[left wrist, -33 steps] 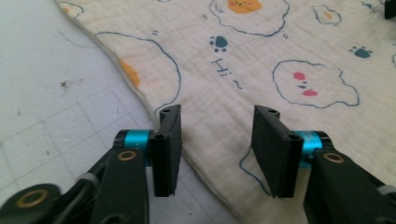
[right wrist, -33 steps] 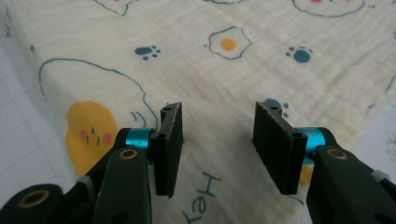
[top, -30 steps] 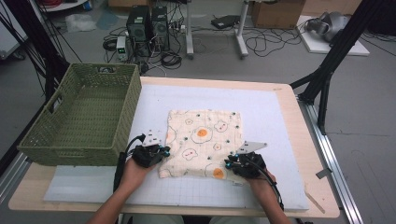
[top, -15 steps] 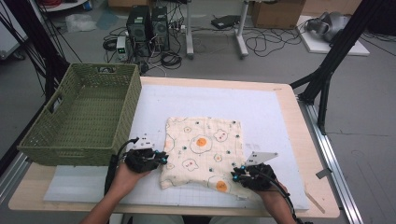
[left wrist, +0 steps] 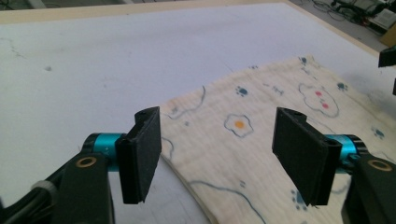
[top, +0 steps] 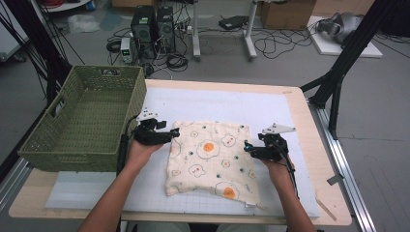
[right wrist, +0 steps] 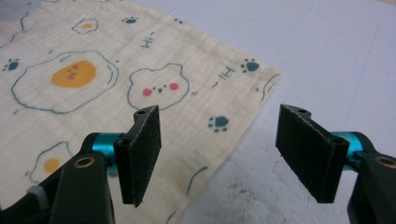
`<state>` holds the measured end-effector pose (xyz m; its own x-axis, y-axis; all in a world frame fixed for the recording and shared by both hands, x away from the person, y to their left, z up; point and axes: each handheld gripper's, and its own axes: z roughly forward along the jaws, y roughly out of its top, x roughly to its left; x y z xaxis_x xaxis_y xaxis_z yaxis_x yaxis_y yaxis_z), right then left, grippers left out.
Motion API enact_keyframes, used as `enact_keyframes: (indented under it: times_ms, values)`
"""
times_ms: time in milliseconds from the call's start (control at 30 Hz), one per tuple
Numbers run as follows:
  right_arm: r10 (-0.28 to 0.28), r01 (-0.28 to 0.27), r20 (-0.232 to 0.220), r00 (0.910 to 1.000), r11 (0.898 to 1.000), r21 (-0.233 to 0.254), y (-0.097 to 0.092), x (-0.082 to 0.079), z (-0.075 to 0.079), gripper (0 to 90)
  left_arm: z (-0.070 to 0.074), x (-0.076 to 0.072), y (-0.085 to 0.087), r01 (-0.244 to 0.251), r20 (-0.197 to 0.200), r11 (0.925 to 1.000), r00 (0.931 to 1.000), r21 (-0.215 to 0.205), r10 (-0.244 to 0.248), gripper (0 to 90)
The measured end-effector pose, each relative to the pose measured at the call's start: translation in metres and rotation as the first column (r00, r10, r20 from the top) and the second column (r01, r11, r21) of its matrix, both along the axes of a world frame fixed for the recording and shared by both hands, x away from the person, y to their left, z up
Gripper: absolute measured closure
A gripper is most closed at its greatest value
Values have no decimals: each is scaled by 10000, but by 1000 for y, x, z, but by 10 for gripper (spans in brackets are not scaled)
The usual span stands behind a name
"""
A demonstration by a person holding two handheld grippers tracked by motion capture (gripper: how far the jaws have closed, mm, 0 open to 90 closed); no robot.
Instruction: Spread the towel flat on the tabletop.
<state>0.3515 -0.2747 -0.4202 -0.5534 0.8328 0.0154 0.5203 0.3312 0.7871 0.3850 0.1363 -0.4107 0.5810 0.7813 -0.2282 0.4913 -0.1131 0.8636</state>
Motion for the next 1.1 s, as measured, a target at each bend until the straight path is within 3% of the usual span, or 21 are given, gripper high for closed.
enact_keyframes:
  times_ms: [100,167,200,267,400,500,567,633,667,700,733,800,833,867,900,967,1033,1100]
  values:
    - [-25,23,-93,10000,9998,-174,1,11,0,241,0,13,-2,-164,-170,9995,9997,278,169,304]
    - [-235,228,-207,9995,9992,-315,3,19,-3,232,-4,19,-3,-316,-127,9990,9994,328,320,336]
    - [-342,336,-214,9992,9990,-307,3,21,-4,236,-8,22,-3,-429,-288,9978,9986,509,444,361]
    - [-607,596,-368,9975,9978,-292,3,26,-8,286,-15,28,-4,-636,-533,9943,9962,860,683,383]
    - [-704,671,-668,9953,9965,-501,2,35,-19,373,-24,37,-8,-1026,-512,9871,9927,1230,1096,411]
    - [-879,856,-804,9929,9958,-310,4,42,-25,356,-32,42,-14,-955,-690,9810,9917,1689,1084,425]
    - [-796,761,-825,9934,9961,-442,9,47,-27,345,-37,43,-18,-875,-841,9767,9908,1959,1056,440]
    - [-840,797,-739,9937,9950,-601,13,52,-26,351,-39,42,-23,-872,-636,9674,9924,2379,1051,456]
    - [-884,840,-781,9930,9948,-582,14,53,-26,355,-38,41,-25,-856,-460,9588,9938,2708,1017,472]
    - [-950,910,-817,9921,9946,-508,14,54,-27,376,-38,40,-26,-738,-300,9555,9959,2856,858,527]
    - [-1061,1024,-797,9912,9935,-490,14,54,-27,429,-38,40,-27,-550,-302,9572,9973,2841,663,649]
    - [-860,827,-820,9929,9957,-429,14,54,-25,618,-37,37,-34,-320,-35,9427,9994,3321,351,849]
    - [-767,734,-884,9931,9965,-404,15,54,-25,701,-37,36,-37,-348,160,9334,9994,3571,311,862]
    - [-619,580,-910,9939,9973,-448,17,54,-24,826,-37,36,-38,-374,197,9310,9993,3631,325,868]
    - [-478,431,-894,9948,9976,-539,18,54,-23,845,-37,37,-37,-499,231,9325,9987,3577,446,870]
    - [-571,505,-648,9963,9939,-985,22,55,-22,852,-36,38,-34,-868,345,9366,9962,3394,798,872]
    - [-771,727,-406,9962,9922,-1010,22,58,-22,853,-35,40,-31,-1139,605,9411,9932,3184,997,873]
    - [-905,887,-142,9958,9913,-977,21,62,-22,853,-31,43,-31,-1290,854,9338,9907,3337,1063,874]
